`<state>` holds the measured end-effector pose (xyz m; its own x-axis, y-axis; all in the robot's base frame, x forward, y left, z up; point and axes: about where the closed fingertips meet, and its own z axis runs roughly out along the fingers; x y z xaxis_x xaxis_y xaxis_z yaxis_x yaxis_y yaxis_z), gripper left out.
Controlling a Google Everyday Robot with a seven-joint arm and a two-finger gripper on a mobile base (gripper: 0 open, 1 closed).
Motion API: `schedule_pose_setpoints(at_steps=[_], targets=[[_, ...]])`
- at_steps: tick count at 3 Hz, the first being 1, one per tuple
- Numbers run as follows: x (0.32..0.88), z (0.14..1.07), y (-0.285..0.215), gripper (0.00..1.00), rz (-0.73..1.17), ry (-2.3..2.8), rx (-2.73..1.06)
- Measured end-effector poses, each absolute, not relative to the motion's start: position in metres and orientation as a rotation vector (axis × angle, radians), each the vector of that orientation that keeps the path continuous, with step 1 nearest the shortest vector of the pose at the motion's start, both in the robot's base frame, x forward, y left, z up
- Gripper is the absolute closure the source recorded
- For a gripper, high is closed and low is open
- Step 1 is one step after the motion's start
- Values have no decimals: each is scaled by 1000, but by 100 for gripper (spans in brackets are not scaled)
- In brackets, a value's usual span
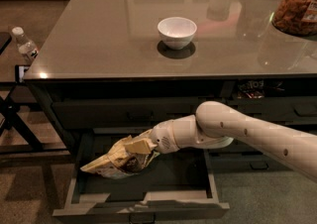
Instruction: Place brown chip bag into middle drawer
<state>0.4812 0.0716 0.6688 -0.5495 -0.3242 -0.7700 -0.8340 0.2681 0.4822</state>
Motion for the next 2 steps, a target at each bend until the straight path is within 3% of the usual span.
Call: schedule_pose_setpoints(at_steps=[2], targets=[[502,660,83,100,1366,1822,-1034]])
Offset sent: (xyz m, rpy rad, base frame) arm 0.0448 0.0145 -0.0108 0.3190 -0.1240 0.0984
